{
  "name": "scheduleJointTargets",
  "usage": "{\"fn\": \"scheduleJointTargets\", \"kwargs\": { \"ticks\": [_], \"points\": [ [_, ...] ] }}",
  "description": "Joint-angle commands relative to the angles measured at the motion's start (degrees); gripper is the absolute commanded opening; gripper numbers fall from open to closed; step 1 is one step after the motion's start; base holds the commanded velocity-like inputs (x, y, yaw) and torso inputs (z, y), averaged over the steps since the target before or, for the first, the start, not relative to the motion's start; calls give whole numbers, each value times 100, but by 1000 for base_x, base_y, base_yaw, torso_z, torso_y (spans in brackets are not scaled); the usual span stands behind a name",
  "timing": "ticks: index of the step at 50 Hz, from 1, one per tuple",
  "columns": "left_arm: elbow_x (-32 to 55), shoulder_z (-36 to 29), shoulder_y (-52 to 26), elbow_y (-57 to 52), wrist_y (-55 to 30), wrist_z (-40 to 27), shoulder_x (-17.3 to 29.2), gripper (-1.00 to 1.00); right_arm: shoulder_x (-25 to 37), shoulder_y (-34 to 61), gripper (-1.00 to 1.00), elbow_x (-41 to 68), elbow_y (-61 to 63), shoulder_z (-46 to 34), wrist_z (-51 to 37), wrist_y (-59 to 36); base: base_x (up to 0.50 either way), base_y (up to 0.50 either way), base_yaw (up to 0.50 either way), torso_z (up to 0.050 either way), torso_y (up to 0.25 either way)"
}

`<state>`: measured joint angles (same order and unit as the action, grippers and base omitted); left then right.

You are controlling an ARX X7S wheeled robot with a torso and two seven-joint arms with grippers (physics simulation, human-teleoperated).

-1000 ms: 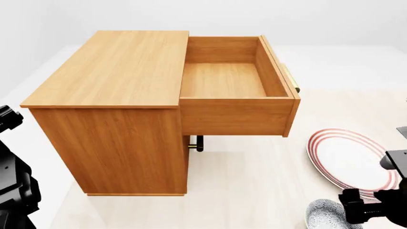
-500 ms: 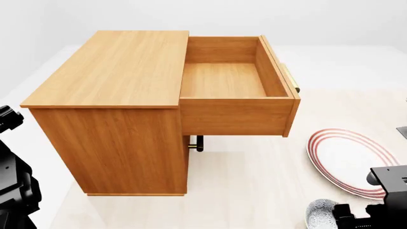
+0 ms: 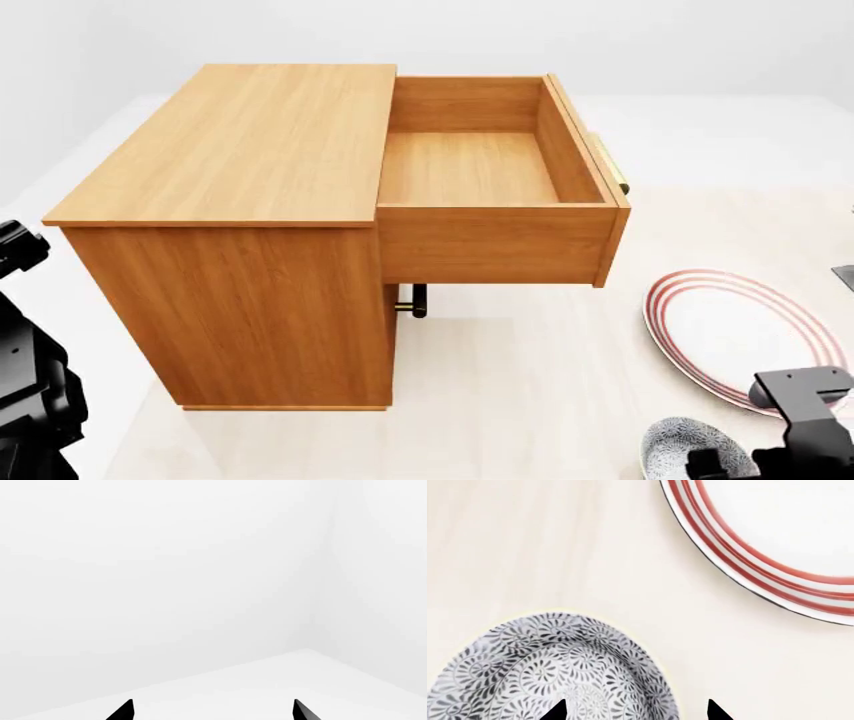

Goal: Open the top drawer of the cabinet and put the bowl in it.

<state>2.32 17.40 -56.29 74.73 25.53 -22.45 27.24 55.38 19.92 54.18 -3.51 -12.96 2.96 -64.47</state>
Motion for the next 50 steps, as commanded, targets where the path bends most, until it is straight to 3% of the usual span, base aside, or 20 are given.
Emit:
{"fn": "scheduleJointTargets", "kwargs": {
  "ticks": [1, 3, 4, 29, 50],
  "points": [
    [-23, 19, -11, -5, 0, 1, -4, 100, -37, -15, 100, -59, -92, -107, 93, 59, 0, 0, 0, 0, 0],
    [-25, 21, -12, -7, 1, 3, -7, 100, -30, -41, 100, -68, -75, -98, 95, 104, 0, 0, 0, 0, 0],
    [-28, 21, -12, -6, 4, 2, -8, 100, -39, -46, -100, -77, -80, -63, 46, 133, 0, 0, 0, 0, 0],
    [-45, 45, -22, -31, 1, -1, -12, 100, 148, -361, -100, 326, 246, 383, 72, 287, 0, 0, 0, 0, 0],
    [-53, 47, -6, -69, -18, 0, -36, 100, 441, -951, -100, 2062, 667, 2552, -556, 252, 0, 0, 0, 0, 0]
  ]
}}
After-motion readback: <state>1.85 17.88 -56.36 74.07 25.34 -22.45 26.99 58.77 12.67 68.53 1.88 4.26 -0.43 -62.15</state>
